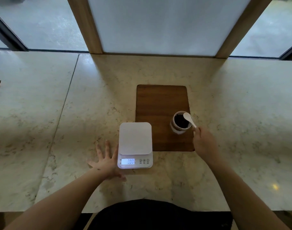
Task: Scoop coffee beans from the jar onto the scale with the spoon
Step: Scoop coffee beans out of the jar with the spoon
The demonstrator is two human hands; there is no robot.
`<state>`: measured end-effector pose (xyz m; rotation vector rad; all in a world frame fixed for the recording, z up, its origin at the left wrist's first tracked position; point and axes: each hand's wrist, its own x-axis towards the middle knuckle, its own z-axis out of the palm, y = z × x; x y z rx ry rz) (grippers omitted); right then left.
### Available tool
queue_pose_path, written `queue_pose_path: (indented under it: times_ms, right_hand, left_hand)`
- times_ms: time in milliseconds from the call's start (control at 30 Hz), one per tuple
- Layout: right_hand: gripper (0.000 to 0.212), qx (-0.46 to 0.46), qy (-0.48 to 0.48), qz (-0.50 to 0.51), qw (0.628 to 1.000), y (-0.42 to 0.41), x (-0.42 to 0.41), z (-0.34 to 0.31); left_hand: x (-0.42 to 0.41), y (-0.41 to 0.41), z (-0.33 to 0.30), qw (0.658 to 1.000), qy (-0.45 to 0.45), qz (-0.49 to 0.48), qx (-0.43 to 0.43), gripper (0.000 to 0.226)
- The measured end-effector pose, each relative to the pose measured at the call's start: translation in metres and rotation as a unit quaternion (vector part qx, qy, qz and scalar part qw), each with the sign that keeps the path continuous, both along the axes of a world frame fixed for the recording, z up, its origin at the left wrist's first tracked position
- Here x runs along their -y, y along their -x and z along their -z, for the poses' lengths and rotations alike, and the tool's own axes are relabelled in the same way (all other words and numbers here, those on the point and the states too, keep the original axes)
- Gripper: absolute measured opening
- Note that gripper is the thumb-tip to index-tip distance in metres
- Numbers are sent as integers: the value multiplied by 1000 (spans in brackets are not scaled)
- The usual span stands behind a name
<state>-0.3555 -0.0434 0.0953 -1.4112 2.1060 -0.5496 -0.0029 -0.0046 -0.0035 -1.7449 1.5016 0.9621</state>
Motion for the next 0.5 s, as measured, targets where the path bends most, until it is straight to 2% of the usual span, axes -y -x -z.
queue_pose_path:
  times_ms: [333,500]
  right_hand:
    - [18,-235,-94,-100,962,27,34,-4]
    - [28,-238,-97,-118,959,29,41,1]
  left_hand:
    - [-2,8,-14,1000,7,0,-12,150]
    - [-3,7,-17,999,16,4,-31,147]
